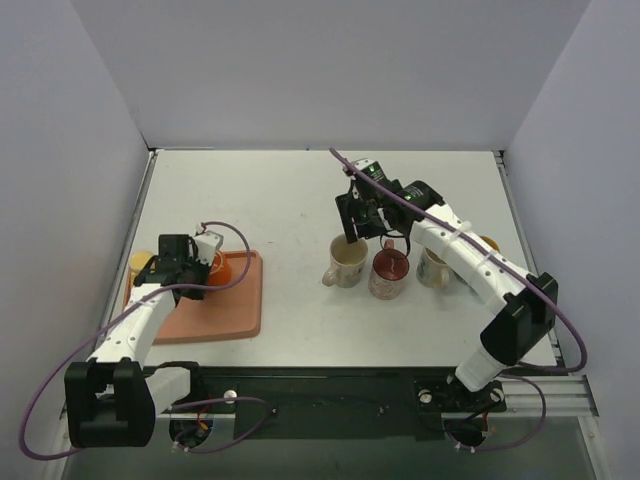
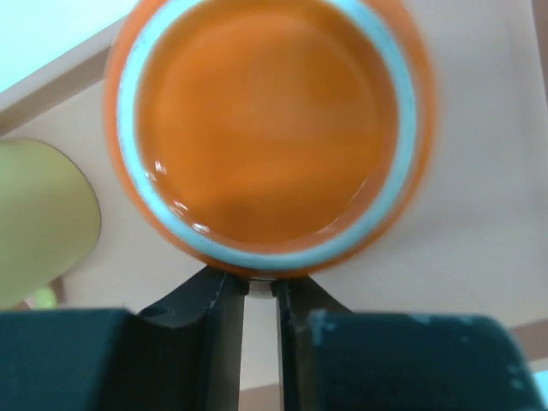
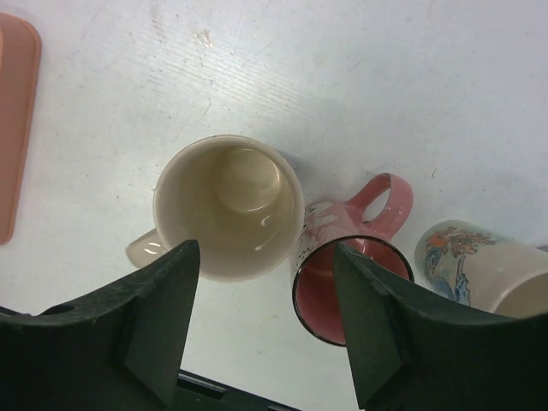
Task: Turn the mug right side up
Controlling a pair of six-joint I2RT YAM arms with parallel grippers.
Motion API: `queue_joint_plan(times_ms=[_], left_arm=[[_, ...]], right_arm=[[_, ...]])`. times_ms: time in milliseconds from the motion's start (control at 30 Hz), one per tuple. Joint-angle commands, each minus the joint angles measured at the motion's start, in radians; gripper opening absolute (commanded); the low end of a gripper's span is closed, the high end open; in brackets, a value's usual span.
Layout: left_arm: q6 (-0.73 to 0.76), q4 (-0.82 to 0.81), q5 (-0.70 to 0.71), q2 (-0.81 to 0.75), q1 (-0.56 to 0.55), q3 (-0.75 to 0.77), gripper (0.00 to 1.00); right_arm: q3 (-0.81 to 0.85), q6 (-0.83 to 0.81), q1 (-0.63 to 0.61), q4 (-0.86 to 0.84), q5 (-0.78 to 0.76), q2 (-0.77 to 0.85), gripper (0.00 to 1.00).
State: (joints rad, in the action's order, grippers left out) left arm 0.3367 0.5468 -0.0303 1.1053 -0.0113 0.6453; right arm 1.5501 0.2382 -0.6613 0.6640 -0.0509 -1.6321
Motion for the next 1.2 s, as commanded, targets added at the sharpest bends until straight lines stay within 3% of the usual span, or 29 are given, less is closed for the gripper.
queue_joint_plan(times_ms=[0, 100, 133, 167, 233, 367, 533, 567, 700, 867, 1000, 1067, 1167], left_arm=[[-0.033, -0.104, -0.049, 0.001, -0.003, 0.014, 0.0], [-0.038, -0.006, -0.094, -0.01, -0.001, 0.075, 0.0], [-0.044, 0.016, -0.117, -0.022, 0.001, 0.127, 0.0], [-0.071, 0.056, -0.126, -0.027, 0.001, 0.161, 0.0], [-0.105, 0.141, -0.228, -0.027, 0.004, 0.262, 0.0], [-0.232, 0.246, -0.459, -0.016, -0.004, 0.416, 0.0], [-0.401, 0.295, -0.661, -0.016, -0.01, 0.527, 0.0], [-0.424, 0.297, -0.756, -0.018, -0.009, 0.549, 0.0], [-0.655, 0.152, -1.024, -0.047, -0.039, 0.556, 0.0], [-0.911, -0.112, -1.151, -0.085, -0.111, 0.56, 0.0], [-1.258, -0.532, -1.243, -0.127, -0.151, 0.473, 0.0], [-1.306, -0.632, -1.251, -0.134, -0.161, 0.455, 0.0], [-1.306, -0.639, -1.255, -0.131, -0.173, 0.455, 0.0]], right_arm=[[-0.013, -0.01, -0.011, 0.045, -0.035, 0.103, 0.6], [-0.039, -0.037, -0.023, 0.043, -0.064, 0.167, 0.61], [-0.041, -0.063, -0.03, 0.04, -0.087, 0.182, 0.65], [-0.042, -0.082, -0.053, 0.036, -0.099, 0.205, 0.78], [-0.054, -0.155, -0.121, 0.003, -0.144, 0.244, 0.78], [-0.204, -0.403, -0.287, -0.232, -0.196, 0.345, 0.78], [-0.404, -0.485, -0.366, -0.618, -0.142, 0.472, 0.77], [-0.418, -0.52, -0.385, -0.701, -0.138, 0.479, 0.77], [-0.441, -0.654, -0.434, -0.832, -0.15, 0.494, 0.77], [-0.443, -0.709, -0.417, -0.955, -0.074, 0.508, 0.77], [-0.452, -0.68, -0.367, -0.989, 0.045, 0.564, 0.77], [-0.456, -0.637, -0.327, -0.992, 0.132, 0.598, 0.76], [-0.466, -0.605, -0.291, -1.023, 0.171, 0.624, 0.76]])
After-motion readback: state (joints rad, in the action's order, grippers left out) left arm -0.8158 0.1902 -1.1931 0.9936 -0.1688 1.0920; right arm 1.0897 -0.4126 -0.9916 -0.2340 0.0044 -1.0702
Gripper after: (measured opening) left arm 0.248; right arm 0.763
